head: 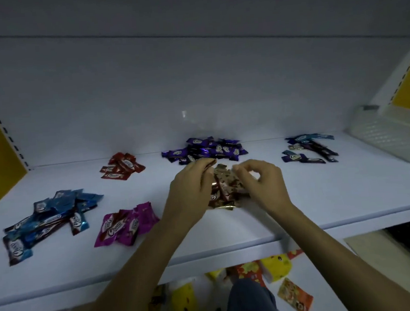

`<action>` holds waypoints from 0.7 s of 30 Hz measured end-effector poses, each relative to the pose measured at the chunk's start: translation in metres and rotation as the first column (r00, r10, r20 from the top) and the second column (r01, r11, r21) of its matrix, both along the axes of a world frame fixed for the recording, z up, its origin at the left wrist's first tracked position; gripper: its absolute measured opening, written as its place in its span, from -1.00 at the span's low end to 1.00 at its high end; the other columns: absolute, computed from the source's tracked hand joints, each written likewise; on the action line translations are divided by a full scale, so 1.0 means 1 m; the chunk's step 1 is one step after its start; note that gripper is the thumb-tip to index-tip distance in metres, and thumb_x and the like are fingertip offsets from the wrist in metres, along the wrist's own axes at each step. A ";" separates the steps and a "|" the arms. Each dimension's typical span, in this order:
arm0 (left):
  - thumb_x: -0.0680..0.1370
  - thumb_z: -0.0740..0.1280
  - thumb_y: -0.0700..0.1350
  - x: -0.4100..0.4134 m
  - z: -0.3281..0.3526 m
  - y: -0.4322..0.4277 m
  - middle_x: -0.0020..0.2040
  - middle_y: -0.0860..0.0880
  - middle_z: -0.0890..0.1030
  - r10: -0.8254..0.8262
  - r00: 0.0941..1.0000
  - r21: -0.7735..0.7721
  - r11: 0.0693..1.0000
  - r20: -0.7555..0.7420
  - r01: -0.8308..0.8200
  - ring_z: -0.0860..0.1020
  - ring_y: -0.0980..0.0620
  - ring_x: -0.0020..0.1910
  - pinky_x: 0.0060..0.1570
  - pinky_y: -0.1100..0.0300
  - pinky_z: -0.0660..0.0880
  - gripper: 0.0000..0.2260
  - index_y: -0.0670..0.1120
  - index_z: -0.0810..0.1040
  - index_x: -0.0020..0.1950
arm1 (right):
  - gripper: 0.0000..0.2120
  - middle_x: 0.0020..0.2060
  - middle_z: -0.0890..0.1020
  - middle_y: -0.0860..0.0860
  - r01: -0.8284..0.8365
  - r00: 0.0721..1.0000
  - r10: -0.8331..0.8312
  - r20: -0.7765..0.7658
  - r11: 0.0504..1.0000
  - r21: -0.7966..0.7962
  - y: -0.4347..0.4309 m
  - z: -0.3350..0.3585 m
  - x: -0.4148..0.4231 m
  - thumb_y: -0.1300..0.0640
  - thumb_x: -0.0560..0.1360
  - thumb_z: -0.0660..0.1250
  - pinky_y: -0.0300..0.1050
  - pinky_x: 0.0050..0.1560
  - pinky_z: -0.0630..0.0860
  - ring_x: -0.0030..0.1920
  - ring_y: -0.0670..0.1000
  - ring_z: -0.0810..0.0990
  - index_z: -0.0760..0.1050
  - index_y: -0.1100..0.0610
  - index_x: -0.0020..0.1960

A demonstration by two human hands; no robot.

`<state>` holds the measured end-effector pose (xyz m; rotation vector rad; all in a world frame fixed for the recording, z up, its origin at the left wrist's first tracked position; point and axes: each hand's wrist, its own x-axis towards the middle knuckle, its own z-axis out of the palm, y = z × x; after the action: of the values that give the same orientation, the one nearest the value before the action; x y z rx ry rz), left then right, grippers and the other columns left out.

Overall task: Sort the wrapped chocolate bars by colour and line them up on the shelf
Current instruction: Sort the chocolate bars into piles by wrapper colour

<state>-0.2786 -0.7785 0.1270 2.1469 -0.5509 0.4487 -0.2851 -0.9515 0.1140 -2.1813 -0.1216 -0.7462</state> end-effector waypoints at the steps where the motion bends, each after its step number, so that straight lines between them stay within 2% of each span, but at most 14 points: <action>1: 0.66 0.14 -0.15 0.004 0.002 -0.008 0.19 -0.08 0.58 0.012 0.999 0.056 0.998 0.053 -0.015 0.53 -0.03 0.14 0.09 0.28 0.34 -0.72 -0.11 0.50 0.33 | -0.79 -0.25 0.65 -0.09 0.012 1.000 -0.012 -0.026 1.000 0.005 -0.012 -0.002 0.000 0.06 0.54 0.31 -0.20 -0.16 0.47 -0.16 -0.13 0.58 0.64 0.11 -0.18; 3: 0.64 0.14 -0.20 0.013 0.002 -0.022 0.20 -0.12 0.56 -0.006 0.991 0.159 0.987 0.134 -0.016 0.51 -0.10 0.16 0.12 0.18 0.35 -0.71 -0.13 0.50 0.33 | -0.76 -0.24 0.66 -0.10 0.028 0.996 -0.028 -0.086 1.000 0.006 -0.029 -0.006 0.000 0.04 0.55 0.29 -0.20 -0.20 0.45 -0.17 -0.15 0.57 0.65 0.12 -0.16; 5: 0.61 0.17 -0.22 0.023 -0.004 -0.033 0.28 -0.13 0.52 -0.026 0.987 0.311 0.950 0.157 -0.025 0.46 -0.16 0.25 0.21 0.00 0.37 -0.66 -0.10 0.47 0.37 | -0.75 -0.24 0.65 -0.10 0.031 0.993 -0.029 -0.114 0.999 0.020 -0.042 -0.010 -0.002 0.03 0.55 0.28 -0.24 -0.23 0.42 -0.17 -0.14 0.57 0.65 0.12 -0.16; 7: 0.63 0.10 -0.07 0.027 -0.014 -0.038 0.43 -0.05 0.38 -0.002 0.995 0.545 0.837 0.098 -0.052 0.30 -0.09 0.42 0.37 -0.08 0.20 -0.61 -0.02 0.36 0.46 | -0.76 -0.22 0.67 -0.08 0.041 0.989 -0.035 -0.144 0.998 0.037 -0.052 -0.013 -0.001 0.03 0.55 0.28 -0.22 -0.20 0.45 -0.16 -0.13 0.58 0.65 0.12 -0.15; 9: 0.62 -0.10 0.11 0.027 -0.024 -0.037 0.50 0.03 0.27 0.027 0.999 0.675 0.736 0.033 -0.042 0.19 -0.01 0.48 0.44 -0.11 0.04 -0.52 0.04 0.32 0.47 | -0.79 -0.18 0.68 -0.06 0.033 0.982 -0.024 -0.187 0.998 0.044 -0.058 -0.017 0.002 0.06 0.55 0.28 -0.19 -0.16 0.48 -0.14 -0.12 0.59 0.65 0.12 -0.12; 11: 0.53 -0.23 0.22 0.025 -0.031 -0.035 0.49 0.01 0.31 0.043 0.999 0.649 0.760 0.005 -0.036 0.23 -0.04 0.47 0.44 -0.18 0.01 -0.35 0.02 0.42 0.40 | -0.82 -0.16 0.67 -0.07 0.017 0.975 -0.006 -0.223 0.999 0.049 -0.065 -0.018 0.007 0.08 0.54 0.29 -0.18 -0.10 0.48 -0.10 -0.12 0.59 0.64 0.11 -0.11; 12: 0.50 -0.22 0.23 0.025 -0.034 -0.036 0.47 -0.04 0.35 0.052 0.998 0.604 0.795 0.032 -0.061 0.28 -0.09 0.45 0.43 -0.21 0.05 -0.32 -0.01 0.49 0.35 | -0.84 -0.15 0.67 -0.09 0.005 0.973 0.006 -0.232 0.999 0.048 -0.070 -0.018 0.011 0.10 0.54 0.29 -0.18 -0.07 0.48 -0.08 -0.13 0.58 0.64 0.10 -0.10; 15: 0.54 0.00 0.18 0.031 -0.024 -0.054 0.42 -0.17 0.41 0.039 0.992 0.506 0.858 0.116 -0.093 0.36 -0.21 0.38 0.35 -0.17 0.25 -0.45 -0.11 0.61 0.20 | -0.89 -0.12 0.65 -0.12 -0.016 0.976 0.027 -0.215 0.999 0.050 -0.088 -0.018 0.022 0.10 0.52 0.31 -0.19 0.01 0.48 -0.04 -0.14 0.57 0.62 0.05 -0.08; 18: 0.60 0.19 0.06 0.038 -0.007 -0.100 0.49 -0.07 0.29 0.017 0.999 0.402 0.915 0.035 -0.030 0.22 -0.09 0.46 0.34 -0.02 0.29 -0.62 -0.08 0.51 0.34 | -0.89 -0.10 0.65 -0.13 -0.006 0.977 0.018 -0.214 0.998 0.059 -0.118 -0.021 0.031 0.09 0.52 0.32 -0.19 0.03 0.49 -0.03 -0.15 0.57 0.62 0.04 -0.07; 21: 0.59 0.26 0.02 0.047 -0.007 -0.157 0.53 0.01 0.19 -0.077 0.995 0.331 0.939 -0.060 0.092 0.16 0.01 0.49 0.38 0.13 0.19 -0.54 0.02 0.30 0.48 | -0.87 -0.10 0.65 -0.12 0.039 0.975 -0.027 -0.219 0.998 0.051 -0.155 -0.020 0.044 0.10 0.53 0.29 -0.20 0.00 0.51 -0.05 -0.14 0.58 0.62 0.05 -0.06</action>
<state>-0.2312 -0.9351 0.1200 2.4380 -0.7331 0.2706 -0.2412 -1.1062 0.0938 -2.2011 0.0478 -0.5171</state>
